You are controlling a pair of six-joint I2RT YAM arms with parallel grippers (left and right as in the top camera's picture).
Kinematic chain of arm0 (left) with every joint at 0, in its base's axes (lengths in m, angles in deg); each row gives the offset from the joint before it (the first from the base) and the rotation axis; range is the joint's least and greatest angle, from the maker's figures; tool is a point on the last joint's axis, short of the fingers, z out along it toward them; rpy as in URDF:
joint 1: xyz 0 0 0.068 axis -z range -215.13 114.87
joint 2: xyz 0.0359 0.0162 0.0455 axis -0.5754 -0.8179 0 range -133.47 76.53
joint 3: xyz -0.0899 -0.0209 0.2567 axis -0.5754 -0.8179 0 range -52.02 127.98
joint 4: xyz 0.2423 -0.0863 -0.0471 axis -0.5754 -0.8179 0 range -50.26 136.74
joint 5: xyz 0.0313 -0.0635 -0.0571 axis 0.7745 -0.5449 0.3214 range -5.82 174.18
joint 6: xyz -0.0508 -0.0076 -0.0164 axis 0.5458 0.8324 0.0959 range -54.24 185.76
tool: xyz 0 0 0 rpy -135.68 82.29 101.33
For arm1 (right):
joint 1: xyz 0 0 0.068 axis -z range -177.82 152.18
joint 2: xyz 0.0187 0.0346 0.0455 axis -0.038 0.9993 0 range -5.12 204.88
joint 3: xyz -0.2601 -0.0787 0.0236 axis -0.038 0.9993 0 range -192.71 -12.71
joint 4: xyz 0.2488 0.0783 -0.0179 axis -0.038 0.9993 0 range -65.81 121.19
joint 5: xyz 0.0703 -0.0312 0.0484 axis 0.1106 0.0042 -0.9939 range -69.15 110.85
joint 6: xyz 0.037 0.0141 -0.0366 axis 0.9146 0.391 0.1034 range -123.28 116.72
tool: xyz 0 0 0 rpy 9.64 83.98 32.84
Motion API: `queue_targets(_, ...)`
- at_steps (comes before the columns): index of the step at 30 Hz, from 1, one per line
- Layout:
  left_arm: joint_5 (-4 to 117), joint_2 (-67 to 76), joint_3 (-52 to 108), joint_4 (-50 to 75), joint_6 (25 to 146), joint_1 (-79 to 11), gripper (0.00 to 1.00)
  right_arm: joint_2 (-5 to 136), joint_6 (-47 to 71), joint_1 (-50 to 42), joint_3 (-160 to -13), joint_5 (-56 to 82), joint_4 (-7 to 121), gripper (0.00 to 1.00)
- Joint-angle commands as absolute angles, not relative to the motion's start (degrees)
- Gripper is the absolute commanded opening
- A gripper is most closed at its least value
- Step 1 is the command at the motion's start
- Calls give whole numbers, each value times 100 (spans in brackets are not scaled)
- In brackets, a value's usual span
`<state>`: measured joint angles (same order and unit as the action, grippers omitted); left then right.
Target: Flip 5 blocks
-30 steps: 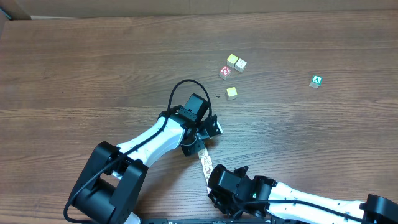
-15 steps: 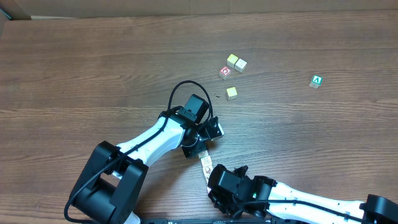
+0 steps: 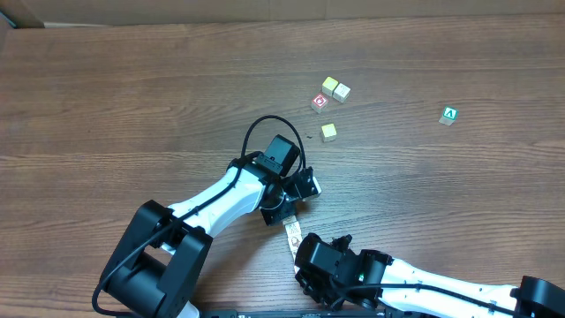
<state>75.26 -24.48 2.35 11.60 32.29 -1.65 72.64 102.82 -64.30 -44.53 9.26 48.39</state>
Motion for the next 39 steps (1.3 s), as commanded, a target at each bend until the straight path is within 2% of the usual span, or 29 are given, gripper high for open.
queue_targets(1,7362,-2931,-99,1101,3100,-43,4,7281,10308,-6463,-4455,1007,4820,4)
queue_targets(39,7423,-2931,-73,1427,3100,184,4,7559,10304,-6463,-4455,880,4549,4)
